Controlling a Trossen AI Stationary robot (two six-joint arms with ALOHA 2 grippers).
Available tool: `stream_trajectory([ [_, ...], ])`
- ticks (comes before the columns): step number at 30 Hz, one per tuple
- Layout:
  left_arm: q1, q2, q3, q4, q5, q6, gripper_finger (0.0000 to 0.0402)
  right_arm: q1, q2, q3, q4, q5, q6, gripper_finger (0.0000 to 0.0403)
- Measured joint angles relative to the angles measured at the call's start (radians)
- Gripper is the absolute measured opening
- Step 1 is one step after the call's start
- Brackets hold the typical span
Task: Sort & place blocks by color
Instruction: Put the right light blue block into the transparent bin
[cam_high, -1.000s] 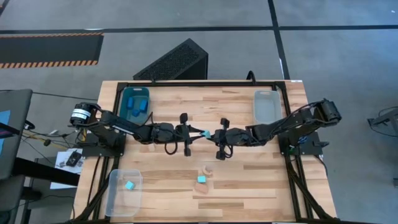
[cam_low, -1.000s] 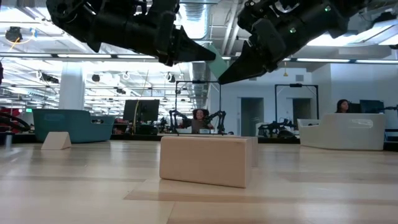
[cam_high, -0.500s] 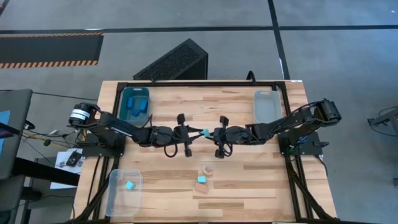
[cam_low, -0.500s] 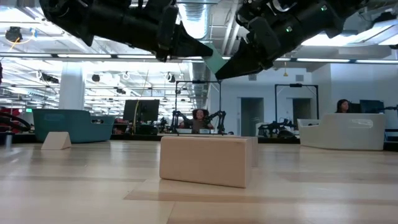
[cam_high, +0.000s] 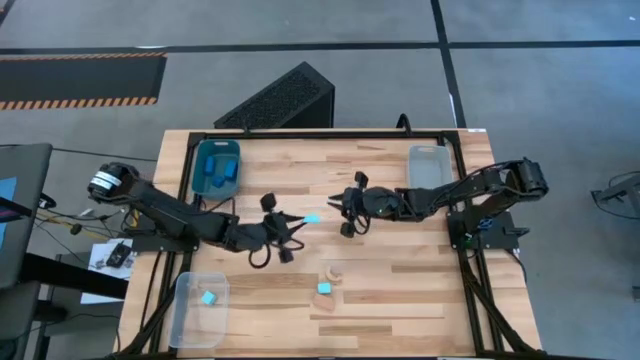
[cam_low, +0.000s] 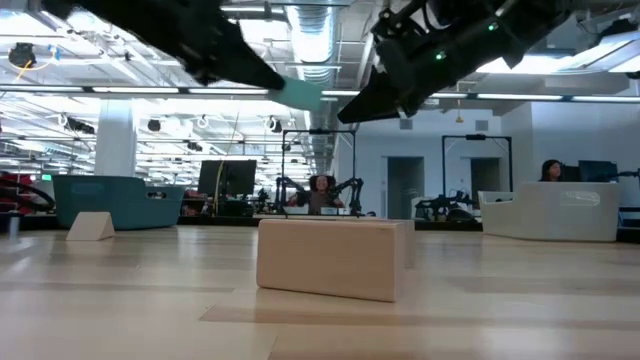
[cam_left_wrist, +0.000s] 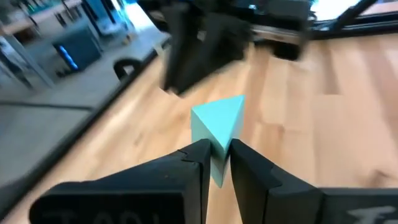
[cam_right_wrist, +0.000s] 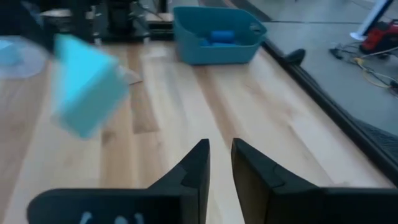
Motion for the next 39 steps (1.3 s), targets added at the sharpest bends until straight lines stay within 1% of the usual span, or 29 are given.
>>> stream_trajectory([
  [3, -0.053, -0.049, 0.0, -0.127, -0.003, -0.098, 0.0041, -0.032, 0.0, -0.001, 0.005, -0.001, 0.0, 0.0093],
  [6, -0.107, -0.085, 0.0, -0.247, 0.015, -0.175, 0.0042, -0.057, 0.0, -0.002, 0.008, -0.001, 0.003, 0.0093],
  [9, -0.159, -0.11, 0.0, -0.346, 0.053, -0.26, 0.0042, -0.074, 0.0, -0.002, 0.031, -0.001, 0.003, 0.0093],
  [11, -0.195, -0.12, 0.0, -0.39, 0.101, -0.321, 0.0042, -0.079, 0.0, -0.003, 0.04, -0.002, 0.003, 0.0093],
  [13, -0.233, -0.131, 0.0, -0.434, 0.19, -0.388, 0.0042, -0.079, 0.0, -0.003, 0.046, -0.003, 0.003, 0.0093],
  [19, -0.381, -0.139, 0.0, -0.502, 0.593, -0.632, 0.0042, -0.078, 0.0, -0.004, 0.047, -0.007, 0.003, 0.0093],
  [20, -0.408, -0.139, 0.002, -0.508, 0.646, -0.683, 0.0042, -0.078, 0.0, -0.004, 0.047, -0.007, 0.004, 0.0093],
  [22, -0.463, -0.139, 0.019, -0.542, 0.712, -0.778, 0.0041, -0.078, 0.001, -0.004, 0.047, -0.007, 0.003, 0.0093],
  [25, -0.52, -0.139, 0.074, -0.608, 0.729, -0.861, 0.0028, -0.079, 0.001, -0.004, 0.052, -0.007, 0.003, 0.0093],
  [30, -0.573, -0.139, 0.185, -0.75, 0.68, -0.971, 0.0009, -0.088, 0.001, -0.005, 0.078, -0.008, 0.003, 0.0093],
  [33, -0.61, -0.139, 0.24, -0.93, 0.675, -1.054, 0.0007, -0.093, 0.001, -0.005, 0.089, -0.008, 0.004, 0.0093],
  [36, -0.662, -0.139, 0.245, -1.11, 0.634, -1.191, 0.0008, -0.091, 0.001, -0.005, 0.077, -0.008, 0.004, 0.0093],
  [38, -0.698, -0.138, 0.225, -1.171, 0.635, -1.306, 0.0009, -0.09, 0.001, -0.005, 0.06, -0.008, 0.004, 0.0093],
  [39, -0.715, -0.138, 0.208, -1.177, 0.652, -1.357, 0.0009, -0.09, 0.001, -0.005, 0.053, -0.008, 0.004, 0.0093],
])
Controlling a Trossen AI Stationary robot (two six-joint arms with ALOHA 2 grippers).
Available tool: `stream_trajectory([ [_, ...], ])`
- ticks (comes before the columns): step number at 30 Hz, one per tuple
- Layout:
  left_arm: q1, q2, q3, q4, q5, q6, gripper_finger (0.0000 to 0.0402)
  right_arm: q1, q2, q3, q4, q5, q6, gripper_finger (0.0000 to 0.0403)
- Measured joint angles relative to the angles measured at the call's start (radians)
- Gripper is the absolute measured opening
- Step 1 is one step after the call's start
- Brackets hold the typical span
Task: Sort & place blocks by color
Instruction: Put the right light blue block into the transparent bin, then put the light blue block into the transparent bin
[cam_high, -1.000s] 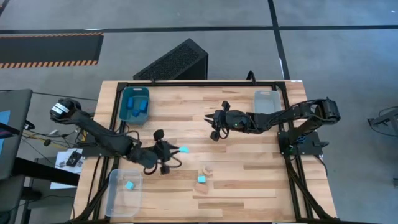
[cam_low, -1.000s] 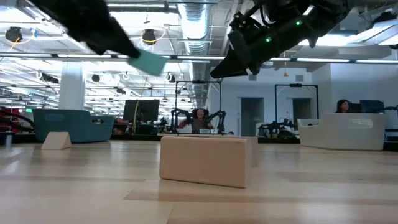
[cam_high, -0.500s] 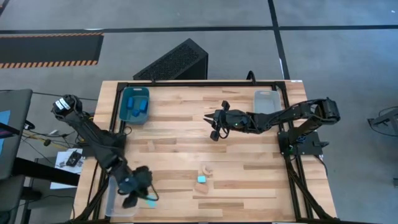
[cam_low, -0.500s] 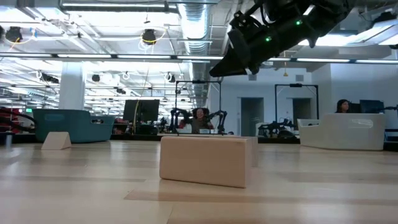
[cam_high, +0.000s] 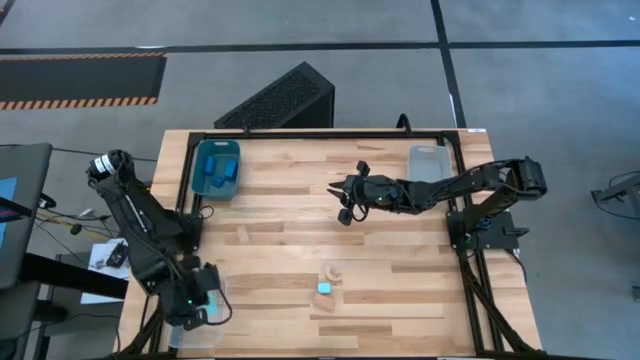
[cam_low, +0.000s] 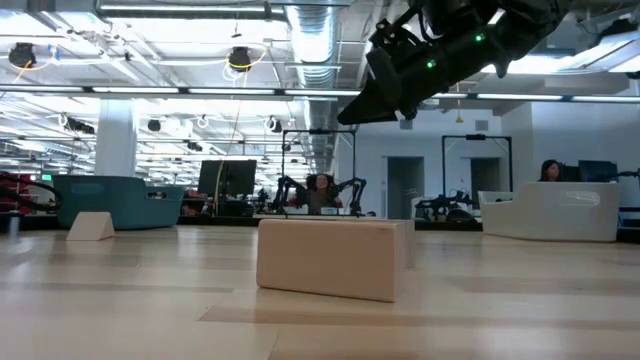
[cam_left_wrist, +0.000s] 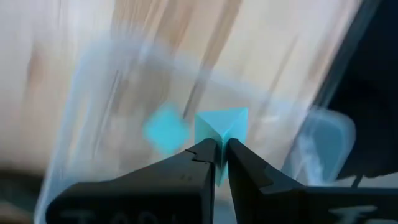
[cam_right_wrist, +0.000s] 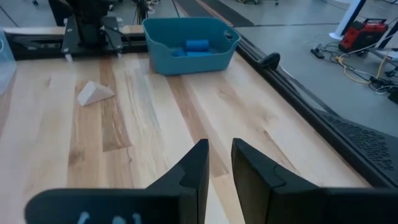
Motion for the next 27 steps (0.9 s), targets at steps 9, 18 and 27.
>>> stream_trajectory([
  [9, -0.052, 0.001, -0.08, -0.021, 0.034, -0.168, 0.0036, -0.001, 0.0, 0.0, 0.0, 0.001, 0.002, 0.0093],
  [18, -0.051, 0.001, -0.077, -0.075, -0.035, -0.136, 0.0146, 0.009, 0.0, 0.0, -0.156, 0.002, 0.144, 0.0093],
  [27, -0.057, 0.001, -0.076, 0.01, -0.374, 0.051, 0.0187, 0.11, 0.021, 0.0, -0.094, 0.003, 0.157, 0.0093],
])
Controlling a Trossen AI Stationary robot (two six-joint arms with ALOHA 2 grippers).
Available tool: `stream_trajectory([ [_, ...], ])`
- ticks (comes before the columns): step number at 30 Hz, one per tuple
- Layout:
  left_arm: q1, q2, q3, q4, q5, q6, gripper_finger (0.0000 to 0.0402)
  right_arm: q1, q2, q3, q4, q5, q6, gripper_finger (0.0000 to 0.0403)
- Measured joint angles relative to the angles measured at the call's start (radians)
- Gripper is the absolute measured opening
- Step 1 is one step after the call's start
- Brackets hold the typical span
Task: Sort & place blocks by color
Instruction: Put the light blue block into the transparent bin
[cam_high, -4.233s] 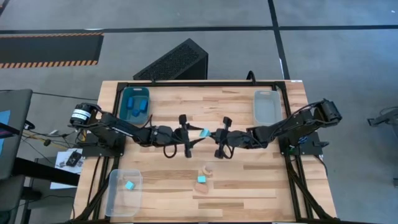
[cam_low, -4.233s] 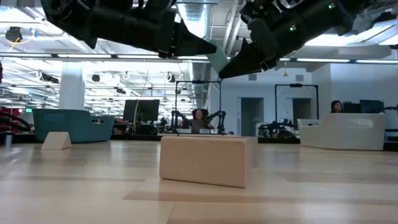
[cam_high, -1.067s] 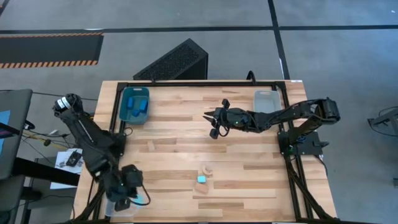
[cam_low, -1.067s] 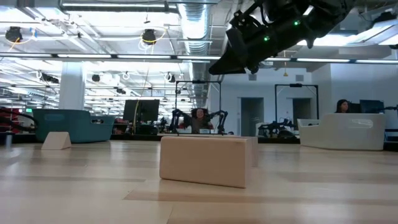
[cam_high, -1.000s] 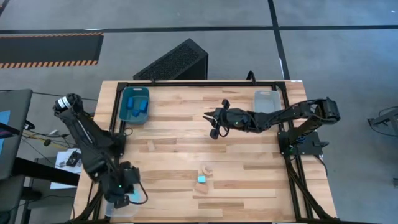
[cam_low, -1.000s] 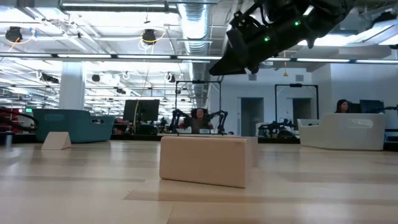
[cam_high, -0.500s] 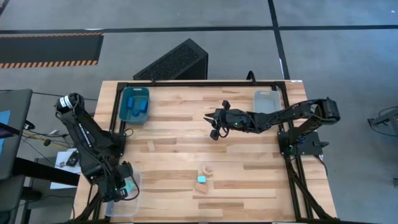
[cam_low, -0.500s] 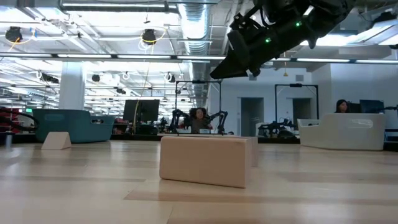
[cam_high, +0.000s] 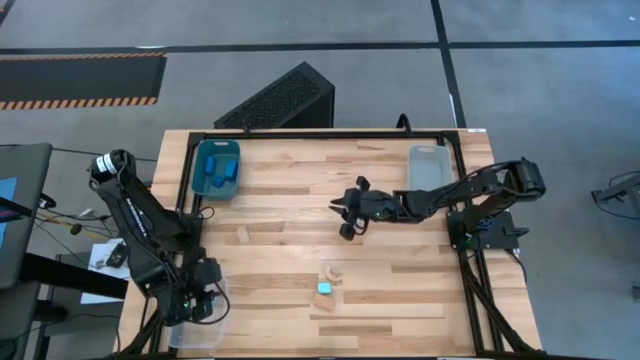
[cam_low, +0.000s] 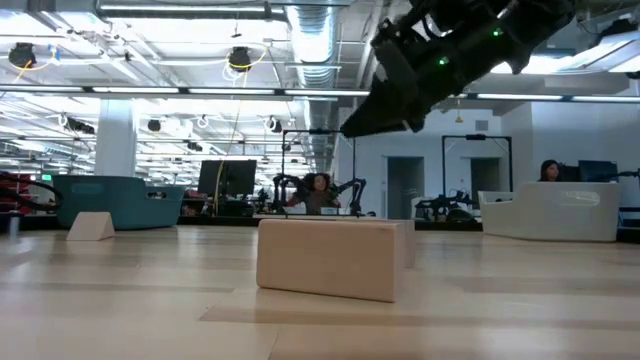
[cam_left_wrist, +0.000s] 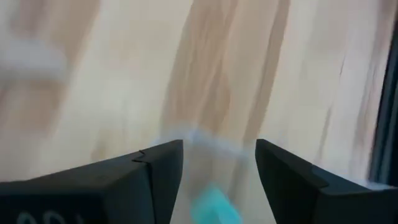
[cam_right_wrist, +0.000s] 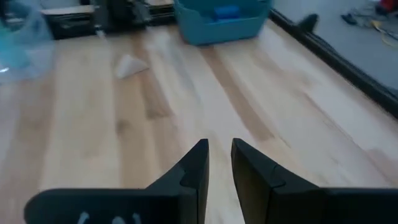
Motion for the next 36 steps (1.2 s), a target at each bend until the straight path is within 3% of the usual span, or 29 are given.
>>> stream_trajectory([
  [9, 0.067, 0.0, -0.001, 0.054, -0.385, 0.328, 0.0185, 0.128, 0.206, 0.011, 0.207, 0.004, 0.055, 0.0093],
  [15, 0.188, 0.0, -0.002, 0.142, -0.435, 0.608, 0.0185, 0.19, 0.214, 0.078, 0.073, 0.018, 0.147, 0.0093],
  [21, 0.339, 0.018, -0.002, 0.179, -0.436, 0.815, 0.0185, 0.278, 0.14, 0.116, -0.187, 0.198, 0.216, 0.0093],
  [28, 0.516, 0.127, -0.003, 0.422, -0.299, 1.121, 0.0185, 0.348, 0.137, 0.114, -0.295, 0.213, 0.374, 0.0093],
  [36, 0.674, 0.345, -0.003, 0.929, 0.149, 1.542, 0.0185, 0.413, 0.143, 0.114, -0.272, 0.207, 0.435, 0.0093],
])
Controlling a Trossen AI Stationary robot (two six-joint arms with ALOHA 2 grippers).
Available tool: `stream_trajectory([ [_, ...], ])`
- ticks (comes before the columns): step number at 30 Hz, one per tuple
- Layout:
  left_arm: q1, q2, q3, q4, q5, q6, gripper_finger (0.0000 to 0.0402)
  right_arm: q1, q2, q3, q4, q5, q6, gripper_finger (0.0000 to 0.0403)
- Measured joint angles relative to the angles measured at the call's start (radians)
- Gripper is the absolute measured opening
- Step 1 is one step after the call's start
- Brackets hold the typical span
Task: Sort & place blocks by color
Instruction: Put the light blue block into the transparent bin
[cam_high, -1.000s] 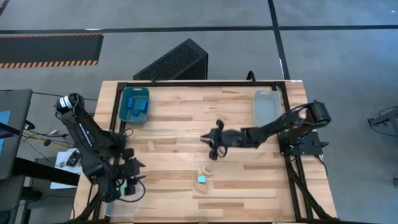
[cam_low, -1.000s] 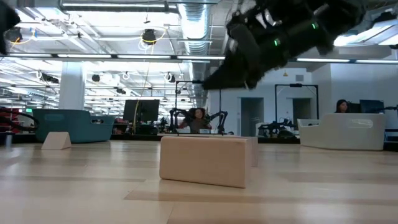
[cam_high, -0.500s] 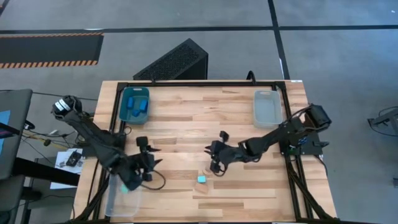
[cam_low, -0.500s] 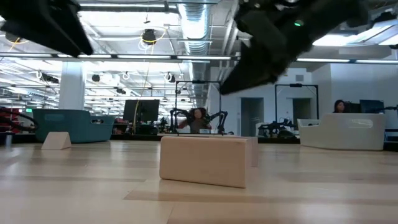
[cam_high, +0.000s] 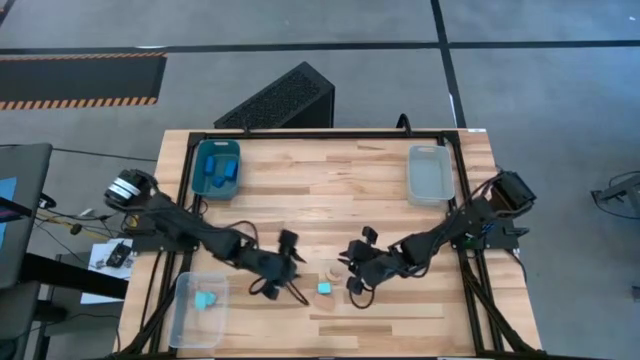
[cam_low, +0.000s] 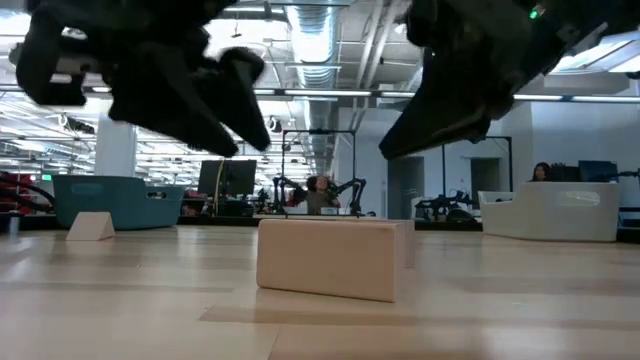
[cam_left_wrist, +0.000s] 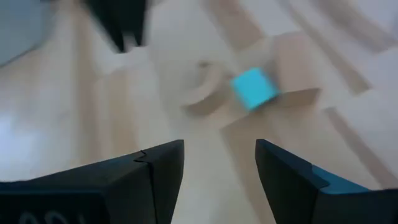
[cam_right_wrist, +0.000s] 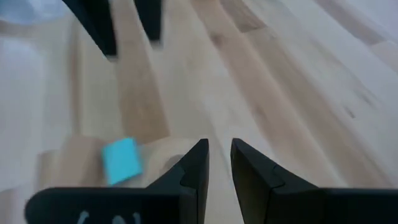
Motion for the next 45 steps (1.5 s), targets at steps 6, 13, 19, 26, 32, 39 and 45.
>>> stream_trajectory([
  [6, 0.074, 0.113, 0.0, 0.082, 0.165, 0.067, 0.0185, 0.048, 0.063, -0.002, 0.074, -0.003, 0.003, 0.0093],
  [13, 0.141, 0.154, 0.0, 0.133, 0.282, 0.103, 0.0185, 0.046, 0.206, 0.005, 0.327, -0.08, -0.07, 0.0093],
  [19, 0.172, 0.152, 0.0, 0.167, 0.32, 0.12, 0.0185, 0.029, 0.283, 0.07, 0.329, -0.204, -0.139, 0.0093],
  [26, 0.183, 0.152, 0.0, 0.201, 0.315, 0.041, 0.0185, 0.016, 0.325, 0.126, 0.17, -0.228, -0.119, 0.0093],
  [32, 0.159, 0.152, 0.0, 0.194, 0.307, -0.028, 0.0185, 0.009, 0.263, 0.127, 0.071, -0.157, -0.182, 0.0093],
  [39, 0.128, 0.143, 0.002, 0.082, 0.212, -0.069, 0.0185, -0.016, 0.258, 0.129, 0.209, -0.162, -0.315, 0.0109],
  [45, 0.109, 0.139, 0.001, -0.013, 0.153, -0.149, 0.0185, -0.059, 0.32, 0.132, 0.279, -0.234, -0.361, 0.0186],
])
